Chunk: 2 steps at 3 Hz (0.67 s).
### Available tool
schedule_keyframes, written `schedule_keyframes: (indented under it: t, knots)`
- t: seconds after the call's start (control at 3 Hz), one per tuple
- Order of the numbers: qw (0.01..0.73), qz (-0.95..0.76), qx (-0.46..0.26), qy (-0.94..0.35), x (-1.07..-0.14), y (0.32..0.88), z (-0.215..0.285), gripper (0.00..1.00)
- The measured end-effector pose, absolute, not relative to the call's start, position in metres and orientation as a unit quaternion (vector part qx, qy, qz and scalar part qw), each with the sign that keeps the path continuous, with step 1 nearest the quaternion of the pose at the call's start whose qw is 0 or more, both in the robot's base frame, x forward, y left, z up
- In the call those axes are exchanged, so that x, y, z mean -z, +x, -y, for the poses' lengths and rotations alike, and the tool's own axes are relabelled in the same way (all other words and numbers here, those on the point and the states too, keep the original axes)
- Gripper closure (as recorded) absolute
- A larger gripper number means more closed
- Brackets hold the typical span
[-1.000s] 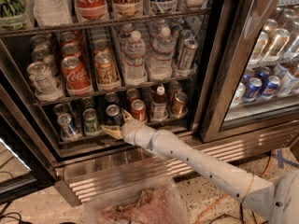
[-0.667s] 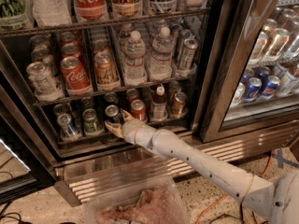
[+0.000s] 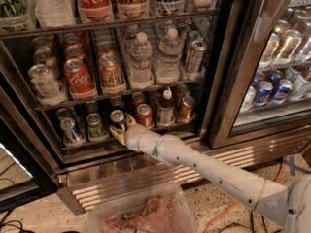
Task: Pick pepsi can from bottom shelf of fridge
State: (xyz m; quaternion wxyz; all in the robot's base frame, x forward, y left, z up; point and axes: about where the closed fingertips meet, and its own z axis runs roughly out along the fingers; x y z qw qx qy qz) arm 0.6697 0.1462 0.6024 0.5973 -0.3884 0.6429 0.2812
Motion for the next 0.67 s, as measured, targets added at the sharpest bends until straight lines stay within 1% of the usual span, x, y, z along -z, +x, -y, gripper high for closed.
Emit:
schedule_keyframes:
  t: [0.33, 0.67]
  knots:
    - [0.604, -0.638, -0.274, -0.391, -0.613, 0.669, -0.142, 1.00]
    - [0.596, -0.630, -0.264, -0.422, -0.633, 0.642, -0.138, 1.00]
